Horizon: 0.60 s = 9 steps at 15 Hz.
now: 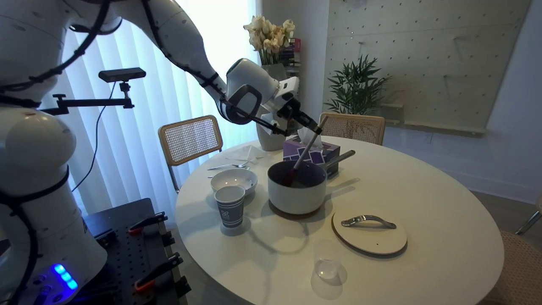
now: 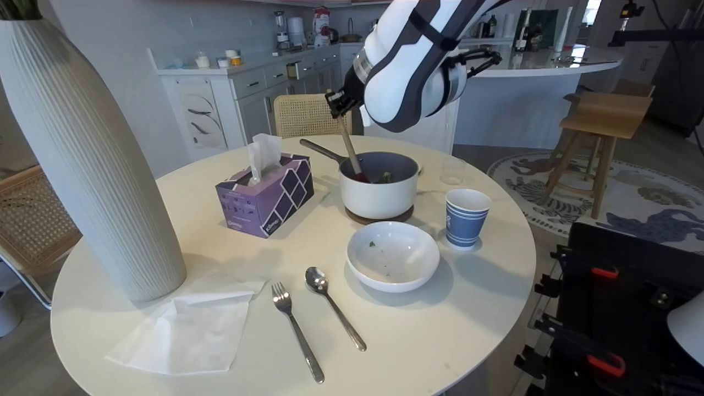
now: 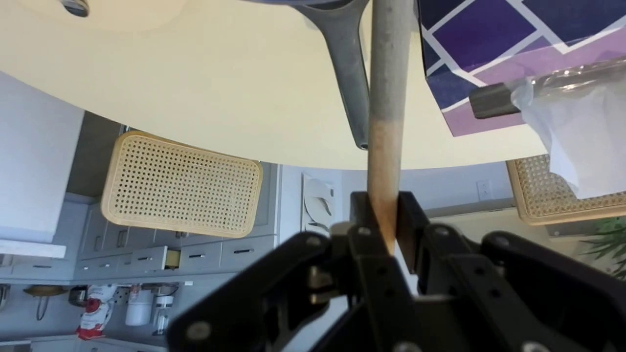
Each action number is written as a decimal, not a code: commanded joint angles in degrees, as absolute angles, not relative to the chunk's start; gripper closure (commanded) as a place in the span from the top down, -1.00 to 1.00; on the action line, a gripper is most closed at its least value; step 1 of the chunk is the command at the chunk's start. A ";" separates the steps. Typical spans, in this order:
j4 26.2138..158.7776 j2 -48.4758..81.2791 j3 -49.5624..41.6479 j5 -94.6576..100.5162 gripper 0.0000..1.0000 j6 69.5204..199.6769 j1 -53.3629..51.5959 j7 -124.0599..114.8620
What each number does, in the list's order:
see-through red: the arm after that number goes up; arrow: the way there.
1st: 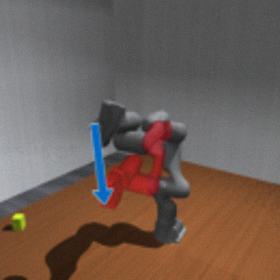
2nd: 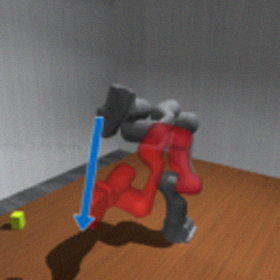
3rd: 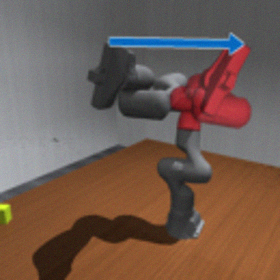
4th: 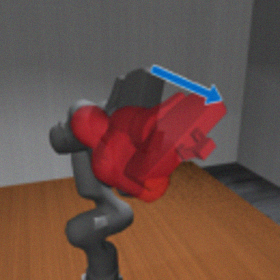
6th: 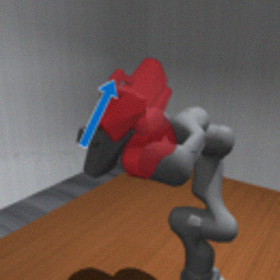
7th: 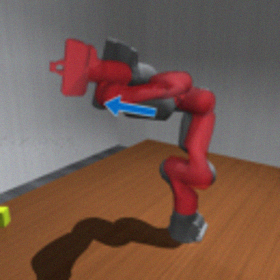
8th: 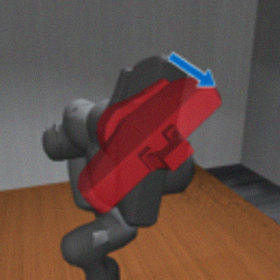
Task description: Remove the lid from the white pot, pick up the broccoli from the white bowl and place it inside the pot, move the tissue square to the left, pick up the spatula and use it to stir inside the white pot, place the spatula on the table, place the white lid on top of the pot
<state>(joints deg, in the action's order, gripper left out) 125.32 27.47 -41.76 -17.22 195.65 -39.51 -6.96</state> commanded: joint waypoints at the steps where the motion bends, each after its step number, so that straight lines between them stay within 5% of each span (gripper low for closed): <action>1: 127.93 23.89 -43.68 -16.19 -0.92 188.42 -40.48 -4.92; 9: 126.71 26.89 -53.51 -16.24 -0.92 182.31 -43.46 -5.33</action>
<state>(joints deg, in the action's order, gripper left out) 125.54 26.33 -49.97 -17.09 183.08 -41.44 -5.97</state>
